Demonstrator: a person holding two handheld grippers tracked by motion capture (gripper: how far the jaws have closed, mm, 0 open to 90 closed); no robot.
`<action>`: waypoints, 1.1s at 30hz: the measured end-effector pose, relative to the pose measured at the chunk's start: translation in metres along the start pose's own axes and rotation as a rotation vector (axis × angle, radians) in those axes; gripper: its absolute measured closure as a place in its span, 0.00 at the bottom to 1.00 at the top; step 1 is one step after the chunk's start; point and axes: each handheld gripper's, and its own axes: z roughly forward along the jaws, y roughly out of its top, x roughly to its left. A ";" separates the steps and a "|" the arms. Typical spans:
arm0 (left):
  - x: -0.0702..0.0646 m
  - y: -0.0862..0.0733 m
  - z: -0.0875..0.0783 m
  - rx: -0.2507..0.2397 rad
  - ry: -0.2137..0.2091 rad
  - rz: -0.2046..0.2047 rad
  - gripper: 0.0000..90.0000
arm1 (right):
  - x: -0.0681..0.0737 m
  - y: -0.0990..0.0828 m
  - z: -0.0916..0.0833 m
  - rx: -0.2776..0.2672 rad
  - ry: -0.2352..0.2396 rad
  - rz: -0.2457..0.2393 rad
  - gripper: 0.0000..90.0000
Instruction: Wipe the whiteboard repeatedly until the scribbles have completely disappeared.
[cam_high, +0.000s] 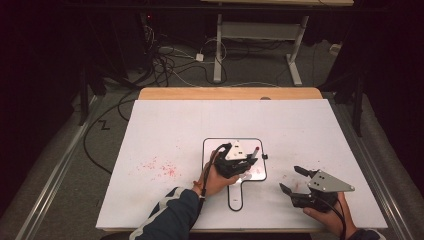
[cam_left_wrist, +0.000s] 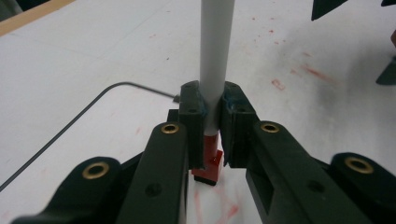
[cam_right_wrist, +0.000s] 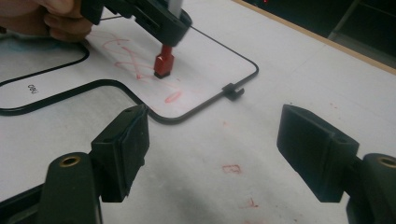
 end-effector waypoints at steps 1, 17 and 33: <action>0.001 -0.003 -0.005 -0.006 -0.001 -0.009 0.88 | 0.001 0.000 0.000 0.002 -0.001 -0.003 0.29; 0.013 -0.033 -0.052 -0.004 0.025 -0.016 0.88 | 0.002 0.002 0.002 0.004 0.008 -0.013 0.29; 0.029 -0.062 -0.095 -0.014 0.066 -0.045 0.88 | 0.004 0.003 0.004 0.011 0.011 -0.022 0.29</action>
